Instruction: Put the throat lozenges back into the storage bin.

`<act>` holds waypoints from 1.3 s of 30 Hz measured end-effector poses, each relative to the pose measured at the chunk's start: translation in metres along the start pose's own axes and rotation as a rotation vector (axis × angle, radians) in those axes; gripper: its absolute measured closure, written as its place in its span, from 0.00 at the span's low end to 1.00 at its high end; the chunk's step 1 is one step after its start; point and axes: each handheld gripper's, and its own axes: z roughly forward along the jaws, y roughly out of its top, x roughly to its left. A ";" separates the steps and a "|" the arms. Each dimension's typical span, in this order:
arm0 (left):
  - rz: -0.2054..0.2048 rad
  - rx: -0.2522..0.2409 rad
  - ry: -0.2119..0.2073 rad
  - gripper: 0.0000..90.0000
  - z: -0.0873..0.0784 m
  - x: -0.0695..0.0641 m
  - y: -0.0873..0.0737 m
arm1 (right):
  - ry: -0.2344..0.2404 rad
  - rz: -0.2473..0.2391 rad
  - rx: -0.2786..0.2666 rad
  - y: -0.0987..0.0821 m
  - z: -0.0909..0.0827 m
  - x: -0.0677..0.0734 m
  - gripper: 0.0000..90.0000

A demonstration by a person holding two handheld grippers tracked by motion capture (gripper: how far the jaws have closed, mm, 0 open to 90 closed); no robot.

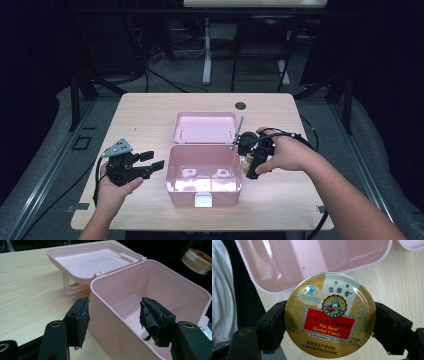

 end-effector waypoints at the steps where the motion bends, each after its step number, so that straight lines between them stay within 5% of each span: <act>1: 0.001 0.004 0.000 0.45 0.000 0.000 0.000 | 0.003 -0.008 0.002 0.002 0.000 0.001 0.22; 7: 0.002 0.008 -0.006 0.45 0.001 0.000 -0.001 | 0.013 -0.034 0.002 0.011 -0.002 0.003 0.22; 18: 0.002 0.009 -0.006 0.45 0.001 0.000 -0.001 | -0.018 -0.185 -0.029 0.028 -0.004 0.010 0.22; 39: 0.000 0.004 -0.012 0.45 0.000 0.001 0.000 | 0.000 -0.284 -0.012 0.054 0.011 0.013 0.22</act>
